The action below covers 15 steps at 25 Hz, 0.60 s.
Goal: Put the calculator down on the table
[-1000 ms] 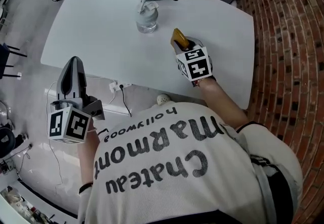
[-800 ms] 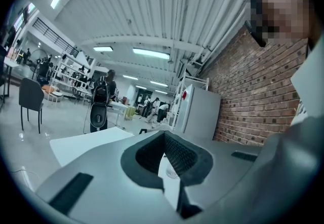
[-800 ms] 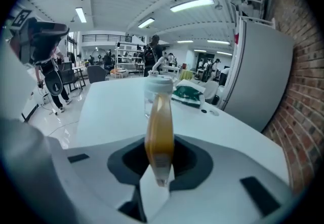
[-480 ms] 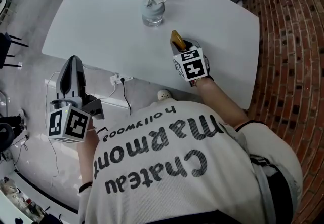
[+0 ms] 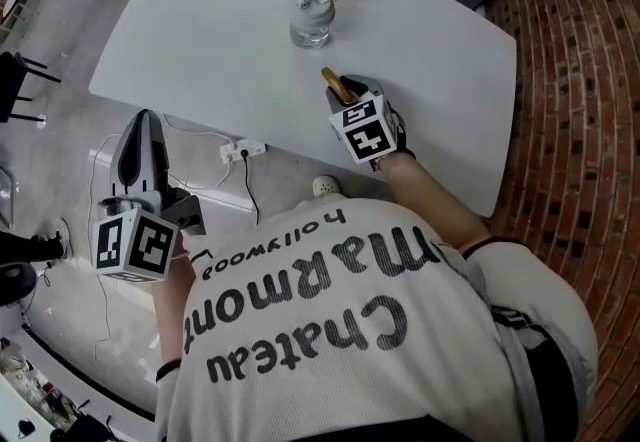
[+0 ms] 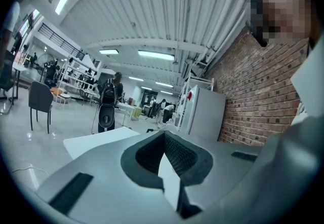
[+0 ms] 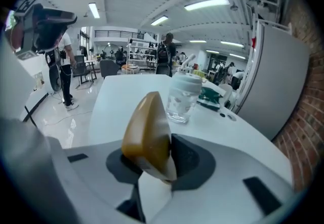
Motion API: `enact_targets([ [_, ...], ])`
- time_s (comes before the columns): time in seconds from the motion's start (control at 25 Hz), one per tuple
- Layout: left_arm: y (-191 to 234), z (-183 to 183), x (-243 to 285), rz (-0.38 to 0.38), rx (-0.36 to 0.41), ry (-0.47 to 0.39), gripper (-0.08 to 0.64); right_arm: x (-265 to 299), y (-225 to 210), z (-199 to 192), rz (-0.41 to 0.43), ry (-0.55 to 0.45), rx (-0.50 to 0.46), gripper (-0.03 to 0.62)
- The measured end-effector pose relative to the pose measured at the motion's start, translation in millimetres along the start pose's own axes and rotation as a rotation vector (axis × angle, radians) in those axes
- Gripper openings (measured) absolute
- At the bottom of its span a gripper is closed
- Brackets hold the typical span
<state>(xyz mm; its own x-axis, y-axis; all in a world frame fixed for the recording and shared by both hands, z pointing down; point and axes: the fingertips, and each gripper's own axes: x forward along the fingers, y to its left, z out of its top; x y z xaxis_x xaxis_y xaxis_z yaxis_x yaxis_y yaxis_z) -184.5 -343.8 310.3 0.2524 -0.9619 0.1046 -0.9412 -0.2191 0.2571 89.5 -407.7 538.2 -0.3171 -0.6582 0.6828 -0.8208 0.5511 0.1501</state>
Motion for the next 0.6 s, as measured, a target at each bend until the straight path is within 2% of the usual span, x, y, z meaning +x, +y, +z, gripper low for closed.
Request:
enact_targets([
  [0.16,6.3,-0.1,-9.3,0.018,-0.007,-0.009,0.000,5.8,14.1,5.3,-0.010,0.003,-0.111,0.123],
  [0.6,25.6,-1.1,-36.5,0.090,-0.011,-0.012,0.000,25.6,48.6,7.4,0.014,0.022,-0.280,0.185],
])
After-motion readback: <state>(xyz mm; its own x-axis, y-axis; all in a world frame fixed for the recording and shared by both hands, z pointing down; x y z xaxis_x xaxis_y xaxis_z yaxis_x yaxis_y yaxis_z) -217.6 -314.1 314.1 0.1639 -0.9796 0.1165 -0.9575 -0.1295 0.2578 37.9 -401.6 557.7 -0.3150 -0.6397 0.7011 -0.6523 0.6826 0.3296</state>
